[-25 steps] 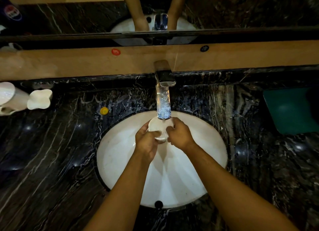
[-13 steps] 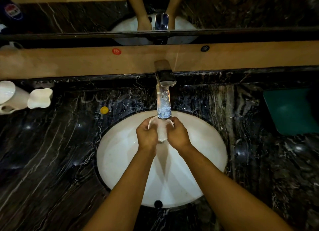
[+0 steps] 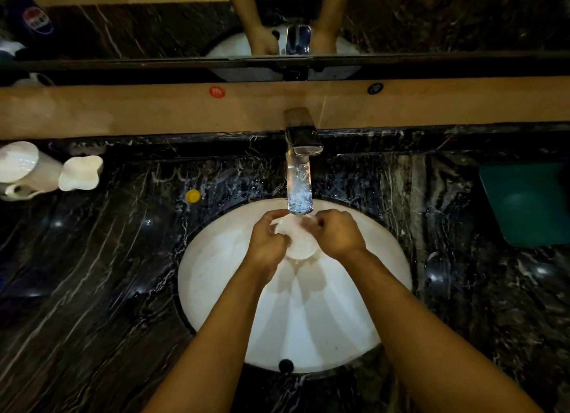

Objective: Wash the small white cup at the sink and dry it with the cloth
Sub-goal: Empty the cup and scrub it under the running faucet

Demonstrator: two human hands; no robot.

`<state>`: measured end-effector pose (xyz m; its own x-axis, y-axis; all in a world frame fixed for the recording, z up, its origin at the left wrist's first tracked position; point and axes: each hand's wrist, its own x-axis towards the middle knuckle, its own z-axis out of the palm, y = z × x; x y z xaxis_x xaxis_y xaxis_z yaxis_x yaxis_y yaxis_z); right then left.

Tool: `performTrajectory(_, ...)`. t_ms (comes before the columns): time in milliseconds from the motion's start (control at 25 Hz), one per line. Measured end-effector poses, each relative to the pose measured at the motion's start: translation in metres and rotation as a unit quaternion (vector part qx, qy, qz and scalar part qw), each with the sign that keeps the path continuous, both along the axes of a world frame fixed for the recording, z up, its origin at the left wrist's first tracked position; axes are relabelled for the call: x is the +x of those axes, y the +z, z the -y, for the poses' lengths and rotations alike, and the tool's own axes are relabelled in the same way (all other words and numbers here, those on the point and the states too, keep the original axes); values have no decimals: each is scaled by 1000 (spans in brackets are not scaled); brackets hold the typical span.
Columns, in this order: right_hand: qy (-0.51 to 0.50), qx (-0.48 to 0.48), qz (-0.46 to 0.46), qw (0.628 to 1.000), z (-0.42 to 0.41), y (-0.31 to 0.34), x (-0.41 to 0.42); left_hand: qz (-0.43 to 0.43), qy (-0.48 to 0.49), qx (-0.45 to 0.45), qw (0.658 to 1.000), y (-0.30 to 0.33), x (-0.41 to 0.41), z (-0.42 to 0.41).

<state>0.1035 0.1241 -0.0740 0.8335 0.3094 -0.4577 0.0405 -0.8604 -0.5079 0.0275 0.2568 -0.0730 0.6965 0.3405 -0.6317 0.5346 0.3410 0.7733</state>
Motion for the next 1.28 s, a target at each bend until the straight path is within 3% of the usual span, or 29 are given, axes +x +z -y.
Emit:
performTrajectory(160,-19,71,26,997,-6,4,-9,-8,150,-58,987,2,1,7)
performTrajectory(240,-56,144,-28,988,-14,6,-23,-2,182,-83,980,-4,2,14)
performTrajectory(360,-64,97,-58,992,-16,7,-28,9,162,-73,984,-5,-1,16)
performTrajectory(440,-3,-29,9,1000,-12,5,-16,7,126,-46,991,-5,-6,13)
performTrajectory(520,48,-68,54,995,-8,6,-6,-4,92,-34,995,-5,-9,8)
performTrajectory(600,93,1,61,994,-8,3,-4,-10,74,-24,997,-4,-7,2)
performTrajectory(720,127,106,-14,986,-3,2,-4,-18,73,-19,997,-2,-1,-6)
performTrajectory(800,106,108,-14,988,-2,3,-6,-18,71,-21,997,0,1,-6)
performTrajectory(1000,80,-12,76,994,-5,-2,0,-34,12,19,999,2,0,3)
performTrajectory(1200,134,109,-27,985,4,-6,-3,-38,-2,56,998,-2,1,-7)
performTrajectory(1280,124,124,-28,984,1,-5,-8,-46,-28,63,997,0,2,-8)
